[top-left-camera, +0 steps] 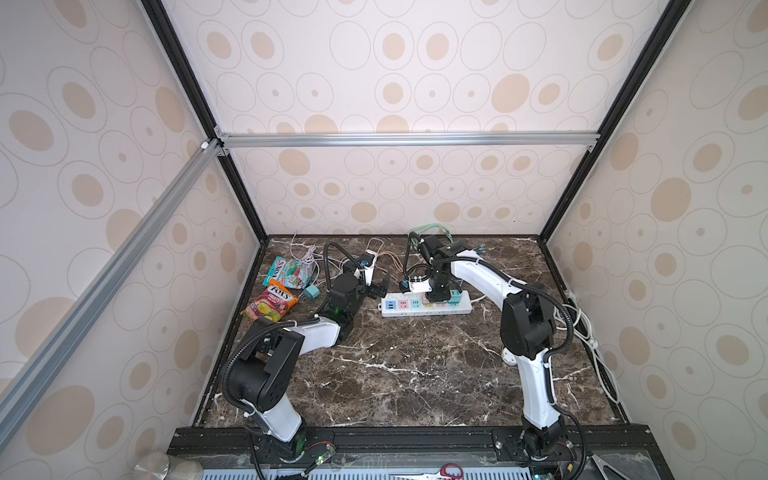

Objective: Insert the plug
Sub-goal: 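Lower and press the pink charger into the yellow socket with the right gripper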

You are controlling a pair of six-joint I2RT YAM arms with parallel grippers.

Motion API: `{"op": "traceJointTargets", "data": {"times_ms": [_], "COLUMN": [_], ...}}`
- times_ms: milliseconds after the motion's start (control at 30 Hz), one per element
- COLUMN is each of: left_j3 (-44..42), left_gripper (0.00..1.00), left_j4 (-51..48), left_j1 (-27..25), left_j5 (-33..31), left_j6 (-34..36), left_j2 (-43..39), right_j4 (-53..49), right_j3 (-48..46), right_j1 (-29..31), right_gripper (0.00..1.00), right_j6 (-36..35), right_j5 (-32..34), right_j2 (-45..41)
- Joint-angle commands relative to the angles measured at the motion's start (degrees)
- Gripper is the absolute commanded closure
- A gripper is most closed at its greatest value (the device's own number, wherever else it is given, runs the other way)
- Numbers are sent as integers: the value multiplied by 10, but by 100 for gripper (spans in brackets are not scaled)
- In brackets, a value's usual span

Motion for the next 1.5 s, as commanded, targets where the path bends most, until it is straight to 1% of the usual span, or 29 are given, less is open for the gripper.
{"op": "traceJointTargets", "data": {"times_ms": [0,200,400,567,733,867,1033,1100,1167,1233,1300,1400,1467], "left_j3": [3,3,-6,-20,-15,-9,-21,-27,-35,-56,-72,-79,-77], "left_gripper": [2,2,2,2,2,2,2,2,2,2,2,2,2], "left_j4": [-3,-39,-72,-68,-83,-99,-83,-75,-64,-34,-10,-11,-25], "left_j1": [-2,-2,-2,-1,-1,-1,0,0,0,0,1,5,7], "left_j5": [-8,-46,-50,-85,-103,-116,-162,-192,-216,-229,-251,-264,-261], "left_j6": [16,23,33,30,22,16,-5,-18,-21,-27,-38,-49,-50], "left_j2": [-19,-36,-56,-66,-69,-69,-75,-75,-80,-92,-105,-117,-120], "right_j4": [-37,-49,-72,-63,-60,-40,-48,-48,-48,-47,-46,-45,-53], "right_j3": [3,28,48,26,29,23,37,38,39,38,34,27,29], "right_j1": [2,-3,-13,-13,-11,1,4,4,4,4,4,4,4], "right_gripper": [100,100,100,100,100,100,100,100,95,89,80,66,60], "right_j6": [-2,10,12,9,28,34,48,53,61,68,70,65,66], "right_j5": [1,1,-3,-2,-4,14,29,33,29,14,1,-4,-5], "right_j2": [31,78,119,131,140,134,156,158,153,139,119,90,73]}}
